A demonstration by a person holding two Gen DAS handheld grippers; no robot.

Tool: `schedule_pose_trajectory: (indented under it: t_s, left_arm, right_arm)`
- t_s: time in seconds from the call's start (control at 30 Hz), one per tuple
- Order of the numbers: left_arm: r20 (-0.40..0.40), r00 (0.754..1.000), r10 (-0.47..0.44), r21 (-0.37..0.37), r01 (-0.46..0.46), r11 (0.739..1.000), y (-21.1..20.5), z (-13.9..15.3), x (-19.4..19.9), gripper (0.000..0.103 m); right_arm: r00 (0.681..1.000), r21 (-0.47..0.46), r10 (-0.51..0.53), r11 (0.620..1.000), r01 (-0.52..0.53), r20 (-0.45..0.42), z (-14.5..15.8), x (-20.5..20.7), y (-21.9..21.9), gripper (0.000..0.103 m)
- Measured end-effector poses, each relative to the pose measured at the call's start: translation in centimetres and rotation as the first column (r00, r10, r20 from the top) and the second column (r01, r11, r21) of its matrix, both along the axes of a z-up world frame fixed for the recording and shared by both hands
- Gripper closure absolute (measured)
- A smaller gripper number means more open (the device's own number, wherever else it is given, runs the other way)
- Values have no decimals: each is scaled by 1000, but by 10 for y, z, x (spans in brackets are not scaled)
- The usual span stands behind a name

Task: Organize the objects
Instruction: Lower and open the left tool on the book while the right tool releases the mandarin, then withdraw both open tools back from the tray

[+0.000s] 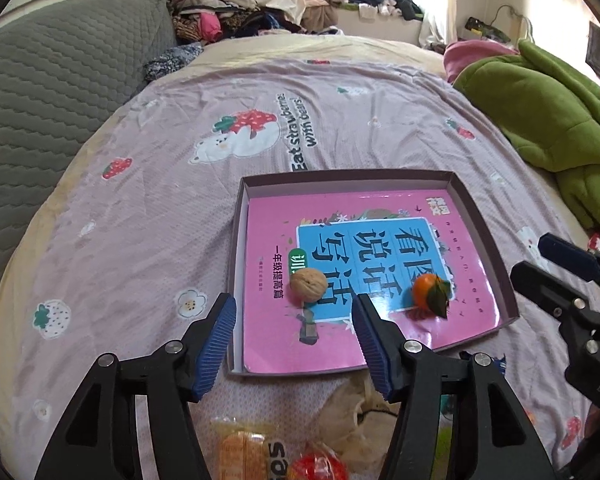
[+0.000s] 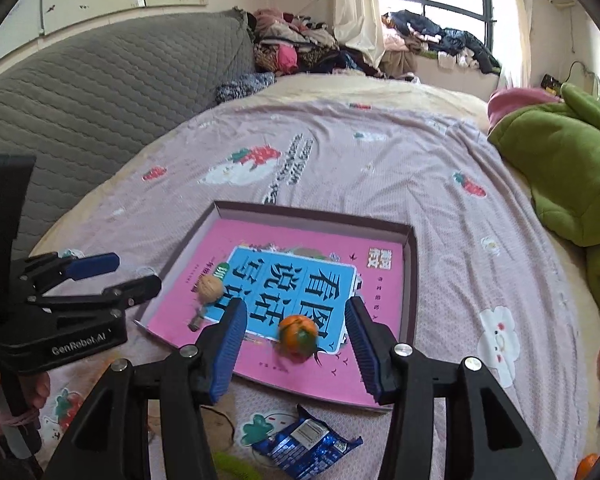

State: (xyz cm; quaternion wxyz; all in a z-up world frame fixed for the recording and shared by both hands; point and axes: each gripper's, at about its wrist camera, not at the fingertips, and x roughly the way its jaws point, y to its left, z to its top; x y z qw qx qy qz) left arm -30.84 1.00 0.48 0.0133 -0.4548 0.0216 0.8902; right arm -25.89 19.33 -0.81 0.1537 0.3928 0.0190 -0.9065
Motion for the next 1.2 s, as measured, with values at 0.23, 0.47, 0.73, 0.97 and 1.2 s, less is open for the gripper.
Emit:
schedule_pose_trajectory:
  t_s: [0.23, 0.47, 0.73, 0.97, 1.2]
  left_arm:
    - [-29, 1000, -7, -17, 6, 1000, 4, 12, 21, 41]
    - [-66, 998, -12, 12, 13, 1000, 3, 30, 41, 41]
    - [-113, 994, -15, 49, 21, 999, -3, 53, 70, 40]
    - [-136, 991, -12, 57, 20, 998, -8, 62, 96, 40]
    - [-157, 988, -2, 63, 12, 998, -19, 71, 124, 40]
  right_arm:
    - [999, -8, 6, 1000, -6, -39, 22, 21, -1, 49]
    - [998, -39, -17, 999, 14, -61, 39, 44, 10, 48]
    - [995, -59, -33, 998, 27, -93, 55, 74, 15, 48]
    - [993, -65, -28, 998, 21, -112, 62, 103, 11, 48]
    - [991, -71, -6, 997, -3, -135, 69, 128, 4, 48]
